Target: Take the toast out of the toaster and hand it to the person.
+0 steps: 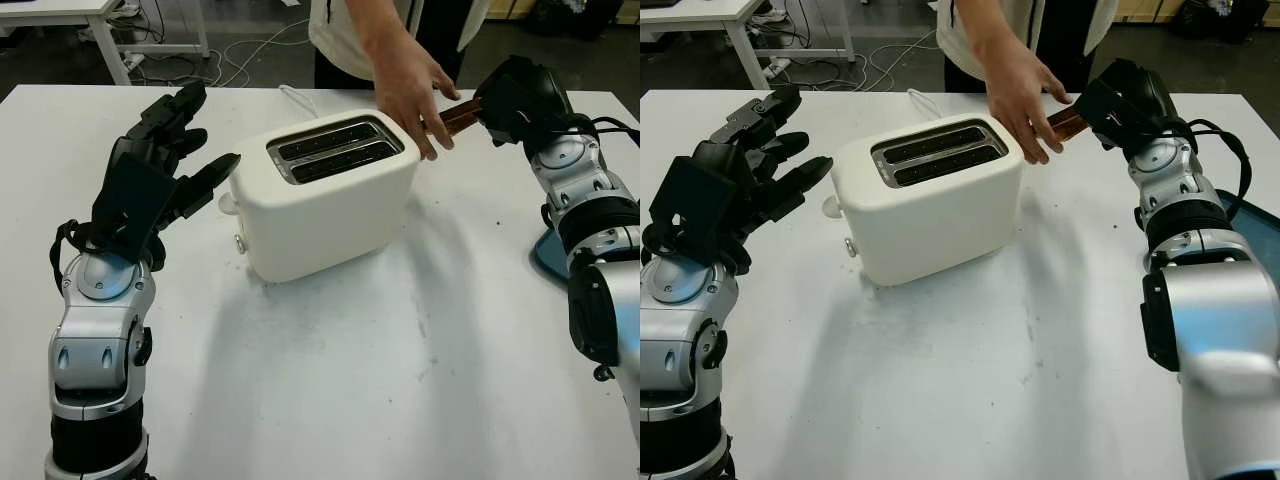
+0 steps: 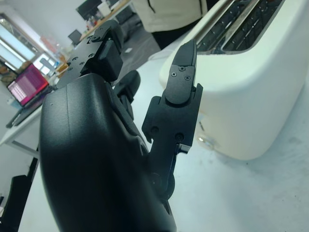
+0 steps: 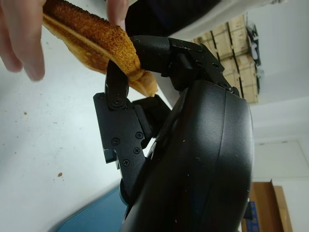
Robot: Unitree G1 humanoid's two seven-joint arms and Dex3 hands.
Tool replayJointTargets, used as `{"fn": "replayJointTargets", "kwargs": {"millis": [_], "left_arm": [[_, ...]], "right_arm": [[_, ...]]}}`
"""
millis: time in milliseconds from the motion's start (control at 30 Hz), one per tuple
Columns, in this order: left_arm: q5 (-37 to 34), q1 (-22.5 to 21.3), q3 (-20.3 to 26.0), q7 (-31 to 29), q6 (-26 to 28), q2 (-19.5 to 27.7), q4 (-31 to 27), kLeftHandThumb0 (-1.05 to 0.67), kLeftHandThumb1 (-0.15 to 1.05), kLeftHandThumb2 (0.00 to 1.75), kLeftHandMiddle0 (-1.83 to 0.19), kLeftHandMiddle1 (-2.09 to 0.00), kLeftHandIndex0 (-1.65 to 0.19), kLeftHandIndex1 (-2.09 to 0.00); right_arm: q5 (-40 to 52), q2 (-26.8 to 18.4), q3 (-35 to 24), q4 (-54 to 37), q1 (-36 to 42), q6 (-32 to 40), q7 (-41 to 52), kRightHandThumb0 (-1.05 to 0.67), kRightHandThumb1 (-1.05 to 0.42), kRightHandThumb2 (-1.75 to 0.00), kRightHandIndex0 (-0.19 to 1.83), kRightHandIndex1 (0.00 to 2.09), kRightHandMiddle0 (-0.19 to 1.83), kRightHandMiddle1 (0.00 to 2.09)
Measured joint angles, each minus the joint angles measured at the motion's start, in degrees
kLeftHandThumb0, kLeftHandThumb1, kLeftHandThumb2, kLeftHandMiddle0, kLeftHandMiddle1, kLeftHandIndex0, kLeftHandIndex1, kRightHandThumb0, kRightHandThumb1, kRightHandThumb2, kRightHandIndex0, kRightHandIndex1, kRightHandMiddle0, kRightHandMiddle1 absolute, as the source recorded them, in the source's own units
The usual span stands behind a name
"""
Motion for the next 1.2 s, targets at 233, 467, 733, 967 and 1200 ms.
{"fn": "replayJointTargets", "kwargs": {"millis": [233,467,733,967,1200], "left_arm": [[0.01,0.00,0.00,0.00,0.01,-0.03,0.00,-0.43,0.92,0.16,0.00,-0.82,-0.36,-0.02],[0.01,0.00,-0.01,0.00,0.05,-0.04,0.00,-0.41,0.92,0.16,0.00,-0.82,-0.36,-0.03],[-0.14,0.00,0.08,0.02,0.08,-0.50,0.00,-0.41,0.92,0.16,0.00,-0.81,-0.35,-0.02],[-1.01,0.06,0.14,0.02,0.07,-0.47,0.00,-0.41,0.92,0.17,0.00,-0.81,-0.35,-0.02],[-1.44,1.48,1.01,0.27,0.34,-0.65,-1.38,-0.41,0.92,0.17,0.00,-0.80,-0.35,-0.02]], "right_arm": [[1.04,0.03,-1.25,0.00,0.00,-0.65,0.76,-0.16,-0.92,-0.34,0.90,1.75,0.62,1.75],[3.01,0.12,-3.24,-0.01,0.00,-1.64,5.20,-0.30,-0.92,-0.44,0.90,1.75,0.68,1.75],[6.11,0.13,-5.52,-0.03,0.04,-2.77,10.36,-0.53,-0.92,-0.33,0.76,1.62,0.68,1.40],[6.53,-0.11,-4.77,-1.05,1.23,-5.79,13.13,-0.70,-0.92,-0.34,0.16,0.09,0.21,0.03],[4.12,-2.29,-1.36,-5.80,4.87,-8.70,12.18,-0.68,-0.92,-0.28,0.00,0.00,0.00,0.00]]}}
